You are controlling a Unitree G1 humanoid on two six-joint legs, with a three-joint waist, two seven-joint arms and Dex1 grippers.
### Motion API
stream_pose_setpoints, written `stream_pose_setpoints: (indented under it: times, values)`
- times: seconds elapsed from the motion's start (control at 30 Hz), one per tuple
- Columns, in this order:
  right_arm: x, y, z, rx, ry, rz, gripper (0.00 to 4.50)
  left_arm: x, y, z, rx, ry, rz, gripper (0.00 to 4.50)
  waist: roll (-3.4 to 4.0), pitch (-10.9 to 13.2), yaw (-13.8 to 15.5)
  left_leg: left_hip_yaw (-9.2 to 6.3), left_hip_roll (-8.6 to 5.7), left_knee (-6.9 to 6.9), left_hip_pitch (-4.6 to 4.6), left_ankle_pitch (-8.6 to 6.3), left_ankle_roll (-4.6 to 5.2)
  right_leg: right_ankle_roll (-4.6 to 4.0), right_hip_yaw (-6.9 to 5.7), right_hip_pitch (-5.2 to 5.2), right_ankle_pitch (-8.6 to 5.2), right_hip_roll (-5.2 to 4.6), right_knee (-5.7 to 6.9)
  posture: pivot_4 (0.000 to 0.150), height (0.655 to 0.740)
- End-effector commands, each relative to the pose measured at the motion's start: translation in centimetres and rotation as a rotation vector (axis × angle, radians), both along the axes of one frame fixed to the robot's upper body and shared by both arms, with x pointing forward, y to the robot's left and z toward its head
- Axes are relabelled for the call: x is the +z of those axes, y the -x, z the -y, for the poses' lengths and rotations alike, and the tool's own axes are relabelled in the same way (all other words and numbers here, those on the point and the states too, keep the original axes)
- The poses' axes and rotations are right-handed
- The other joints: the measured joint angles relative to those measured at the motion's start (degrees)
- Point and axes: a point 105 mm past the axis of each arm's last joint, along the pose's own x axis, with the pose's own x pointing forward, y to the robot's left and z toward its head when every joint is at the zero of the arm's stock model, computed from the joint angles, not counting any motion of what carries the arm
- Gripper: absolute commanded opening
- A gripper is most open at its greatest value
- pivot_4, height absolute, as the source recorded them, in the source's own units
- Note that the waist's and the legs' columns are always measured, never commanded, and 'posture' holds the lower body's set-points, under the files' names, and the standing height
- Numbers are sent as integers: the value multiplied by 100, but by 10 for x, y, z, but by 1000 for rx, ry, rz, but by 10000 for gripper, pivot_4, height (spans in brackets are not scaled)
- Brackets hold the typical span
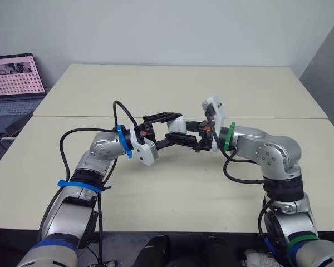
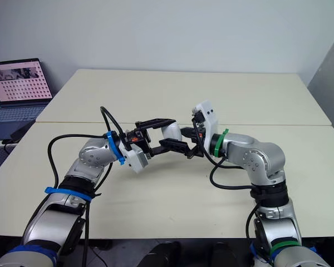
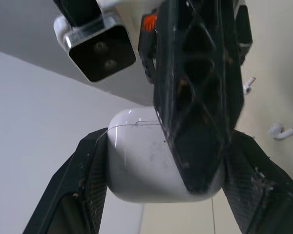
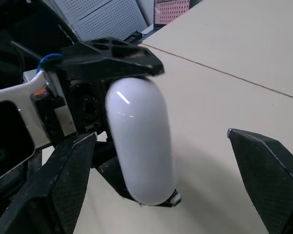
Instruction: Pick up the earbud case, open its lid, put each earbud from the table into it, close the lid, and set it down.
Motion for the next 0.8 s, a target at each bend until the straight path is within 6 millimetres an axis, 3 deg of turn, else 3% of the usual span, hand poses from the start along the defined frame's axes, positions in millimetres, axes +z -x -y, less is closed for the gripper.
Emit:
stream_pose_setpoints:
  times: [0.03, 0.33, 0.47, 0.63, 0.8]
  values:
    - [14, 0, 0, -1, -46, 24, 41271, 10, 0, 4, -22, 20, 47, 28058, 0, 0, -22, 0, 0, 0, 0, 0, 0, 0, 0, 0, 0, 0, 0, 1500, 7400]
    - [18, 0, 1, 8, -58, 26, 11048, 8, -3, 4, -17, 24, 46, 28058, 0, 0, -106, -1, -1, 1, 0, 0, 0, 1, -2, 0, 1, 2, 2, 1500, 7400]
    - [20, -1, 4, 6, -53, 35, 11044, 10, -3, 5, -17, 44, 50, 28058, 0, 0, -122, -2, 0, 1, 0, 0, 0, 1, -2, 0, 1, 2, 1, 1500, 7400]
    - [14, -14, 22, -75, 21, 89, 8269, 7, -10, 1, 11, 37, -110, 43492, 0, 0, -120, -2, -1, 3, 0, 0, 0, 1, -2, 1, 1, 4, 2, 1500, 7400]
    - [-4, -29, 44, -145, 227, 231, 8270, 15, -16, -1, 13, -15, -362, 45000, 0, 0, -136, -1, -2, 4, -1, 0, 0, 3, -2, 1, 0, 8, 0, 1500, 7400]
